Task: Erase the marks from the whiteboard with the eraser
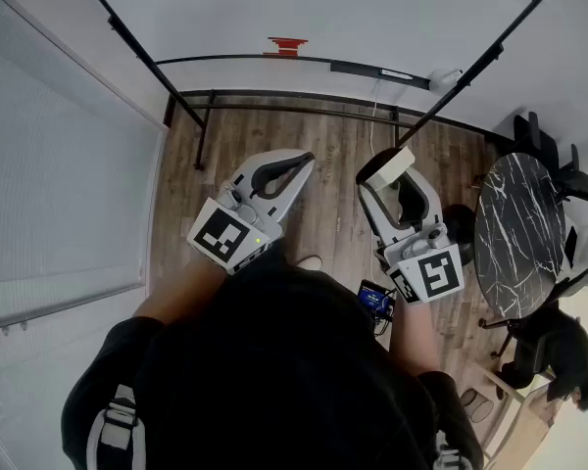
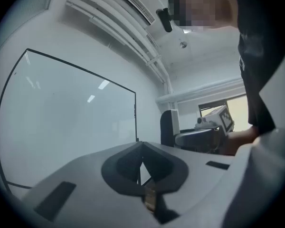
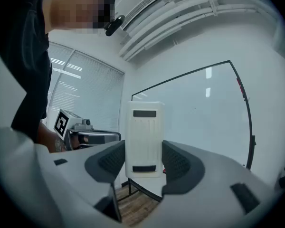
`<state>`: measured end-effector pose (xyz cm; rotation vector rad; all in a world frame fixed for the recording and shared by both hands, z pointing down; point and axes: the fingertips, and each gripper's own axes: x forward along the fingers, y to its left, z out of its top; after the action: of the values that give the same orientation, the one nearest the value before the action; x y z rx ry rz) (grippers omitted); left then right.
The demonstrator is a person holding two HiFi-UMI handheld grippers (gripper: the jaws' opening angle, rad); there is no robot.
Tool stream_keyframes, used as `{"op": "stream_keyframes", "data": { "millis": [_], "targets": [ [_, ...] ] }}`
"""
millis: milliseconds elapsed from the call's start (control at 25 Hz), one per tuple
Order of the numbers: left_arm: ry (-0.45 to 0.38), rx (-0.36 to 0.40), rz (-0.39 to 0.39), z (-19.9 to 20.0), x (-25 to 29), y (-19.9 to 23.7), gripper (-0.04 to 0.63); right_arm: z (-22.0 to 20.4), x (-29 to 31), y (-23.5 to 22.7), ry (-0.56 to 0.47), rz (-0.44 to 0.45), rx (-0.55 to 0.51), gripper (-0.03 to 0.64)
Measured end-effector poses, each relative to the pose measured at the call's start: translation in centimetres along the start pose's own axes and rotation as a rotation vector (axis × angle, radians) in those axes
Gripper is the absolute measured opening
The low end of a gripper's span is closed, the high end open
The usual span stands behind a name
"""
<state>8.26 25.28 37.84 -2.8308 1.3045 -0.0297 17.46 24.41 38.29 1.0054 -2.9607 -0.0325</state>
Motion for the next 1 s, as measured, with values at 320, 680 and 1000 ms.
{"op": "stream_keyframes", "data": {
  "millis": [320, 680, 1000],
  "targets": [
    [0.005, -0.002, 0.005, -0.1, 0.2, -0.1, 0.005, -0.9, 0.1, -0.4, 0.034, -0.006, 0.026, 0.238],
    [0.011, 0.005, 0.012, 0.1, 1.5, 2.2, 0.005, -0.5, 2.0, -1.8, 0.057, -0.008, 0.047, 0.238],
    [0.004, -0.005, 0.001, -0.2, 3.9, 7.4, 0.005, -0.6, 7.0, -3.3, 0.083, -0.031, -0.019, 0.238]
  ]
}}
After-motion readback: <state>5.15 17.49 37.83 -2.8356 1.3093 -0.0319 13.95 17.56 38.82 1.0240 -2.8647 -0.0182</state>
